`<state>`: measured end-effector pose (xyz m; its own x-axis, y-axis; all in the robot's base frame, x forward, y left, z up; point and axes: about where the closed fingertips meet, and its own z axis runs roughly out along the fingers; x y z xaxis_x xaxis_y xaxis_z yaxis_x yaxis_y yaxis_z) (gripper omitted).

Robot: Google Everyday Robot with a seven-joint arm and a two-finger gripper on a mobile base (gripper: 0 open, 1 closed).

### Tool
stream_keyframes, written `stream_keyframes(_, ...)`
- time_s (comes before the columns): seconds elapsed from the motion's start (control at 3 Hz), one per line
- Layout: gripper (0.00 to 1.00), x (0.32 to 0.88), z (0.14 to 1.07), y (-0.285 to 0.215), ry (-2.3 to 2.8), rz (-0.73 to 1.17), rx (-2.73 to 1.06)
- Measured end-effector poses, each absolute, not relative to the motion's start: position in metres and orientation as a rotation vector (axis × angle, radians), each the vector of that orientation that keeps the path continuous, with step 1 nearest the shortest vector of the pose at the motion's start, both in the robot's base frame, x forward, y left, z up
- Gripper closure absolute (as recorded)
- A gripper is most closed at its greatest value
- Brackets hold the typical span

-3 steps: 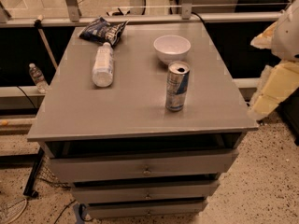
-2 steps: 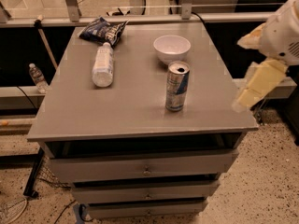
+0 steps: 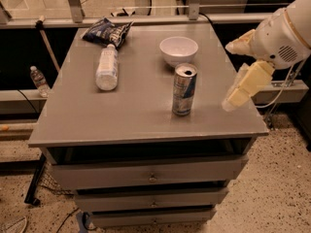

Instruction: Place redbull can into white bowl

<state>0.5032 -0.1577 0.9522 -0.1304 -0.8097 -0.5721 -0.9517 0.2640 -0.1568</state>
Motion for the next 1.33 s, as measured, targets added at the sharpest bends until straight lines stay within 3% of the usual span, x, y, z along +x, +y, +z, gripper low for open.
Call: stream_keyframes(1.33,0.0,0.517,0.941,-0.118,1.861,0.468,-1.575)
